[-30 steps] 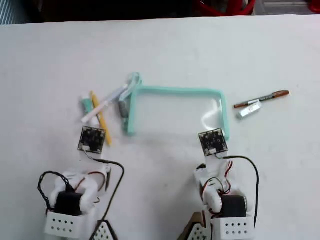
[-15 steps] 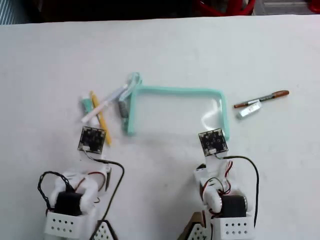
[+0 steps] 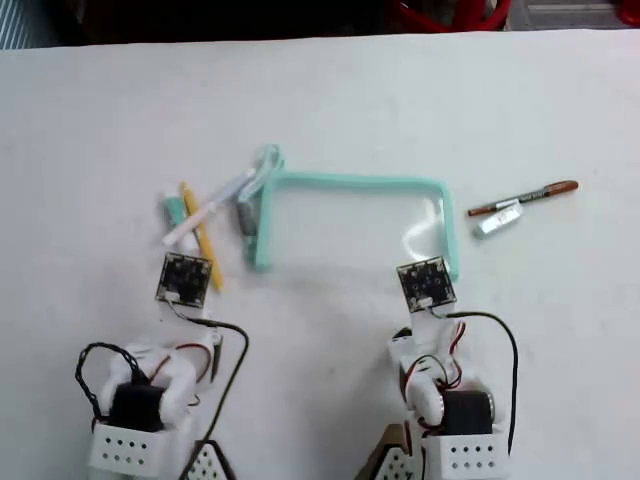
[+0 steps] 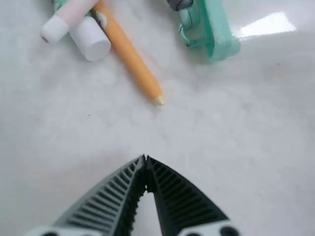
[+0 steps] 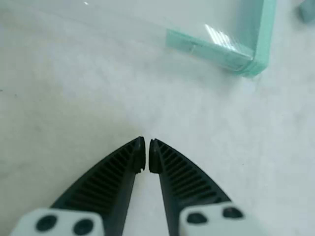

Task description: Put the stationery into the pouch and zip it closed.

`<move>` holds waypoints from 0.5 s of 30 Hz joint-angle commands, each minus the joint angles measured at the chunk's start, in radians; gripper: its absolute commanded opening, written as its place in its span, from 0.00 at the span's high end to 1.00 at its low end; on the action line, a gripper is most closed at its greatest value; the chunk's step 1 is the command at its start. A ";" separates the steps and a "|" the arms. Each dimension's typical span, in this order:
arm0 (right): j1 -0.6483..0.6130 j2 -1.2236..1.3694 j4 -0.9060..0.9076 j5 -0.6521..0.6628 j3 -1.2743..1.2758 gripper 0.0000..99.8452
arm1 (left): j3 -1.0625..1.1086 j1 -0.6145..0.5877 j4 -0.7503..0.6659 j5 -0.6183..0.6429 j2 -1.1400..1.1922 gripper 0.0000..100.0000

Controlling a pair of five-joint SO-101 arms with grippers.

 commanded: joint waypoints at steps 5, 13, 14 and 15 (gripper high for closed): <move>0.004 -0.002 0.008 -0.003 0.009 0.97 | -0.003 0.015 -0.241 0.012 -0.012 0.97; 0.004 -0.002 0.008 -0.003 0.009 0.97 | -0.003 0.133 -0.721 0.012 -0.012 0.97; 0.004 -0.002 0.008 -0.003 0.009 0.97 | -0.003 0.166 -0.726 0.012 -0.012 0.97; 0.004 -0.002 0.008 -0.003 0.009 0.97 | -0.003 0.197 -0.723 0.012 -0.010 0.97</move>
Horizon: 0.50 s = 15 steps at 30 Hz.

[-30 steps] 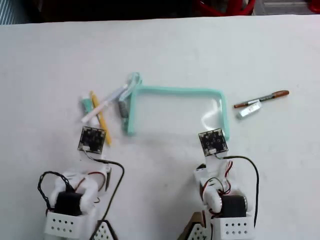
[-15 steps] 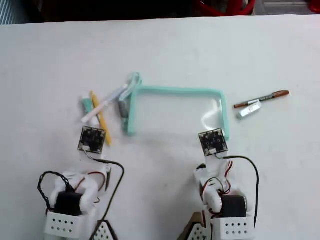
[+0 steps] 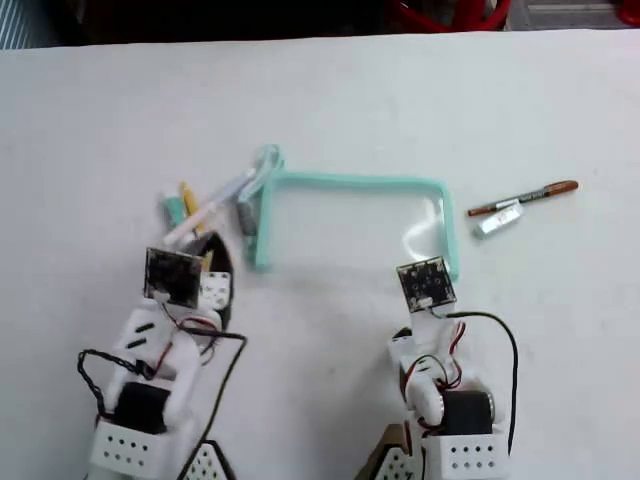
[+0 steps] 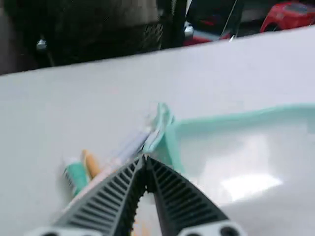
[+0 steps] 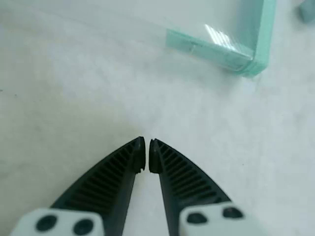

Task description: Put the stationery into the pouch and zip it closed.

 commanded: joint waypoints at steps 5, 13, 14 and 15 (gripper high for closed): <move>0.004 -0.002 0.008 -0.003 0.009 0.97 | -0.003 0.159 0.060 0.014 -0.012 0.98; 0.004 -0.002 0.008 -0.003 0.009 0.97 | -0.003 0.168 0.075 0.014 -0.010 0.98; 0.004 -0.002 0.008 -0.003 0.009 0.97 | -0.003 0.168 0.091 0.012 -0.010 0.98; 0.004 -0.002 0.008 -0.003 0.009 0.97 | -0.003 0.168 0.118 0.012 -0.010 0.98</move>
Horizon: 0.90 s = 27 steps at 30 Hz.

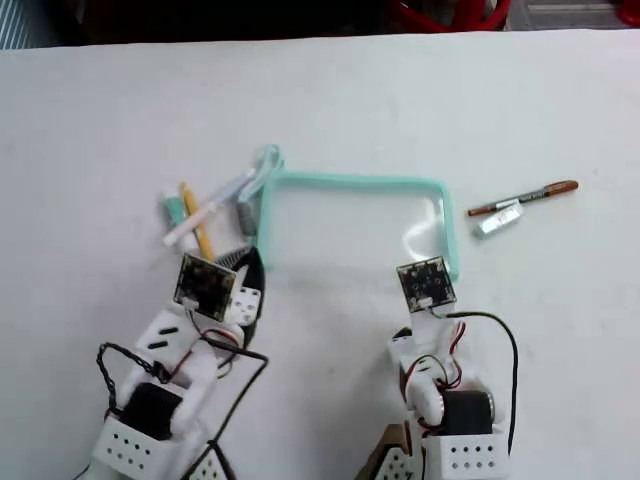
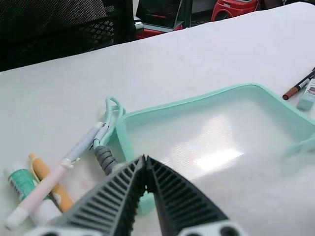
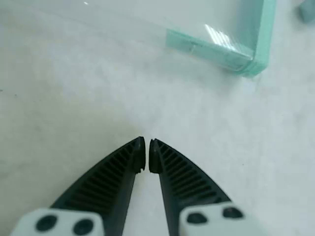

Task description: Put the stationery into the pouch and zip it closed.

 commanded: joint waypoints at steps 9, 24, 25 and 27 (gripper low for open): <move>0.004 -0.002 0.008 -0.003 0.009 0.97 | -0.003 0.018 0.295 0.008 -0.013 0.97; 0.004 -0.002 0.008 -0.003 0.009 0.97 | -0.003 0.008 0.253 0.002 -0.013 0.97; 0.004 -0.002 0.008 -0.003 0.009 0.97 | -0.003 0.008 0.253 0.002 -0.013 0.97; 0.004 -0.002 0.008 -0.003 0.009 0.97 | -0.003 0.008 0.253 0.002 -0.013 0.97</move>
